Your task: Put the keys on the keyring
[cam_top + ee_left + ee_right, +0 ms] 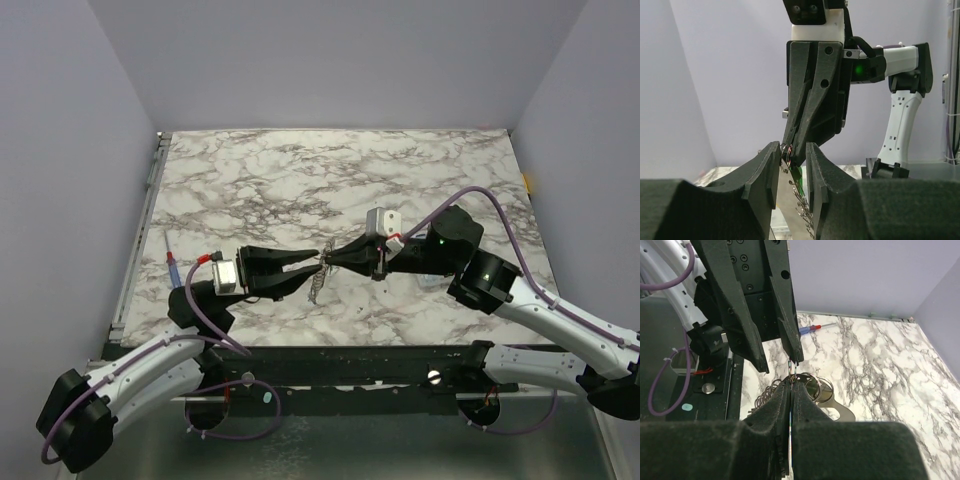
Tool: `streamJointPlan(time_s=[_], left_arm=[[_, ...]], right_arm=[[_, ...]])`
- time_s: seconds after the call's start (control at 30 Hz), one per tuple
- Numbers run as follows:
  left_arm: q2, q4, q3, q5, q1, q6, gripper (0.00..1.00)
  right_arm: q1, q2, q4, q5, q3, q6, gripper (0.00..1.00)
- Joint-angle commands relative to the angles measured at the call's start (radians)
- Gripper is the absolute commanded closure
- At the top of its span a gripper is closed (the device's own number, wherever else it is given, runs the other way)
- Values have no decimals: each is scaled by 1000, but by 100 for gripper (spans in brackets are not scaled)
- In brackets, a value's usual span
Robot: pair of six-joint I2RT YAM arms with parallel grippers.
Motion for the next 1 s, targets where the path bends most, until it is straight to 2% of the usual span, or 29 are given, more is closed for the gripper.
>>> streamJointPlan(time_s=[0.0,0.37,0.5,0.57,0.67,0.77,0.97], left_arm=[[-50,-125,24,-6,1,93,66],[-178,-480,70,-17,1,305,66],[-213,-590,77,-46,1,387,61],[-228,-671,93,-64,1,414,56],[-215,-867,182,-90,0,458,47],[-170,-1058,272,-51,1,552,45],[-127,-1181,381,11,0,621,46]], right_arm=[[4,-22,-8,35,7,-9,99],[4,-10,-136,41,43,-69,99],[4,-18,-181,45,44,-90,99],[4,-23,-202,42,44,-96,99],[4,-20,-245,49,50,-108,99],[4,2,-311,60,75,-119,99],[4,35,-398,59,115,-141,99]])
